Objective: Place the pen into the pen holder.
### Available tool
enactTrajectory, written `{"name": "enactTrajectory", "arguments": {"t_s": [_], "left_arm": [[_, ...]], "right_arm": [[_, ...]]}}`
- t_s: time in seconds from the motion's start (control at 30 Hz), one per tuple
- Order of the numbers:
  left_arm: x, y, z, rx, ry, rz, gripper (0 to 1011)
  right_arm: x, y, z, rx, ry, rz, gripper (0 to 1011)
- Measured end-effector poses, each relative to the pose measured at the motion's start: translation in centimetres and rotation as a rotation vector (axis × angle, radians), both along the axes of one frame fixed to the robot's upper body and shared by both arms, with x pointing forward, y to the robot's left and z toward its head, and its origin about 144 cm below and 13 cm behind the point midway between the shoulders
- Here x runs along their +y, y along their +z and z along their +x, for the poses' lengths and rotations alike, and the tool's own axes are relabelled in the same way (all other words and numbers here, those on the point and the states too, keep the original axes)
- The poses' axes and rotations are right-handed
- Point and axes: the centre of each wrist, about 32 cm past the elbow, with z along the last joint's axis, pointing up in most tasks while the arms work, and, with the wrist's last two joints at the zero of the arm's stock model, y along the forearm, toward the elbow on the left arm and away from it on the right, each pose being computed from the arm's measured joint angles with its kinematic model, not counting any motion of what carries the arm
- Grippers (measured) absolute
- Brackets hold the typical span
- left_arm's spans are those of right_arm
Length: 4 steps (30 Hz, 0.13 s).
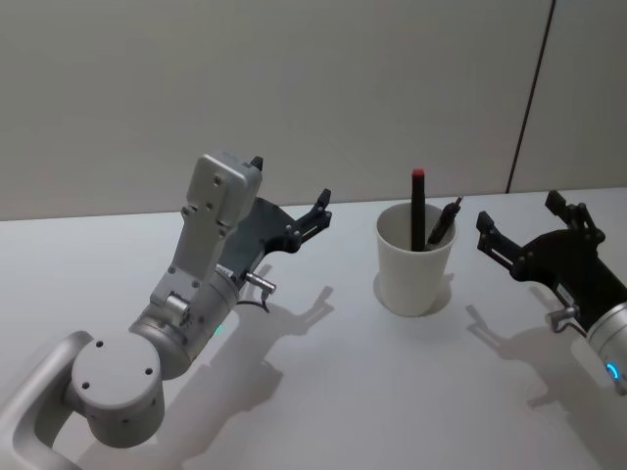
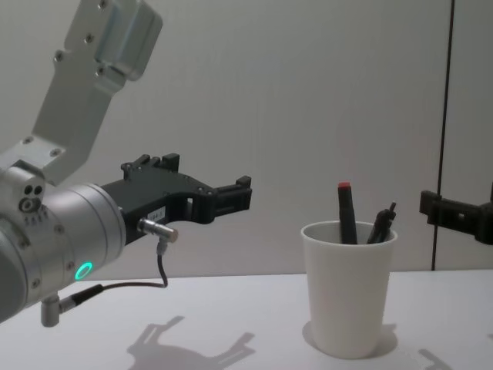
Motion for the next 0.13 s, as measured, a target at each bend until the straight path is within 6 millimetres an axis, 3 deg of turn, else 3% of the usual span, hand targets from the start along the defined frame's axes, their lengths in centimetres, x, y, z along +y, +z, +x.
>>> {"name": "enactTrajectory", "arguments": {"t_s": [0.13], "left_arm": [[0.00,0.00,0.00,0.000,0.000,0.000,1001]], "right_arm": [[0.00,0.00,0.00,0.000,0.000,0.000,1002]]}}
